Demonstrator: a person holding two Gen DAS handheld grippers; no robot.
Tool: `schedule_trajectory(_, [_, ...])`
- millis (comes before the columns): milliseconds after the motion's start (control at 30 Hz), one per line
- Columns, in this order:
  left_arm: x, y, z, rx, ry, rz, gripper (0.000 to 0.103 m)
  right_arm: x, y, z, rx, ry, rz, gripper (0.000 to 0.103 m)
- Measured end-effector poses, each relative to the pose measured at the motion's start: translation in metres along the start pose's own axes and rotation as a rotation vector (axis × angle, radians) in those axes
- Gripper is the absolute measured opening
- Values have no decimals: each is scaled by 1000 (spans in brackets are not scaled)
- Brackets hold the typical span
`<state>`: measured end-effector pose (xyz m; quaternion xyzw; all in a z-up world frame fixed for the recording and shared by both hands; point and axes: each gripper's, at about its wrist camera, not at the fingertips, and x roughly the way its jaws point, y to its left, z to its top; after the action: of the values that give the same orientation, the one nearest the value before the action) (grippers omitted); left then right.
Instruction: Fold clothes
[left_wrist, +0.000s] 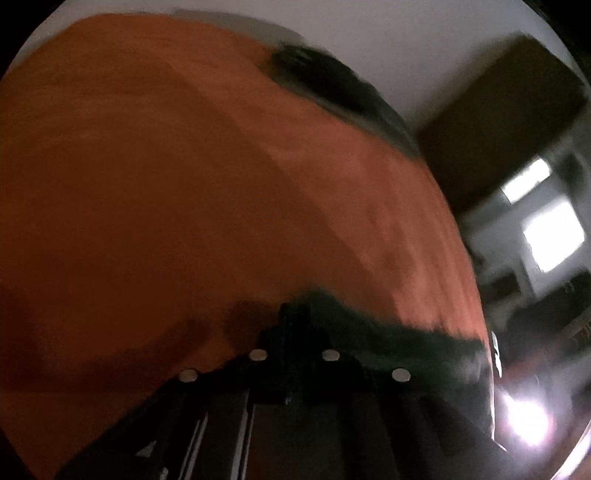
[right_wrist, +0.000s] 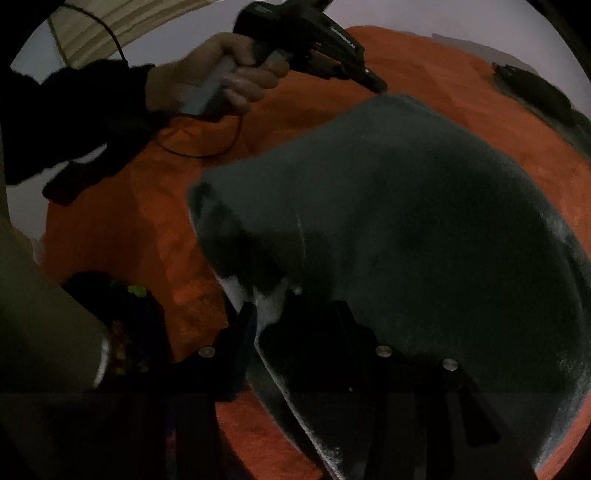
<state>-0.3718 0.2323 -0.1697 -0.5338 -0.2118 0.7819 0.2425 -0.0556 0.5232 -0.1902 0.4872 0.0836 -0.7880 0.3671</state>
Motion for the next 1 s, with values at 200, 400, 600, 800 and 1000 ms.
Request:
schedule_trajectory(200, [-6, 8, 1, -13, 68, -50, 17, -12, 37, 32, -141, -106, 112, 41])
schedule_trajectory(400, [23, -16, -15, 63, 157, -40, 36, 39, 70, 49, -345, 32, 17, 25])
schedule_trajectory(600, [24, -24, -19, 40, 81, 8, 11, 51, 77, 50, -394, 31, -41, 2])
schedule_trajectory(800, [31, -29, -6, 43, 83, 11, 10, 42, 98, 30, -473, 47, 4, 2])
schedule_trajectory(1000, [33, -34, -9, 61, 90, 28, 14, 22, 83, 46, -387, 14, 90, 19])
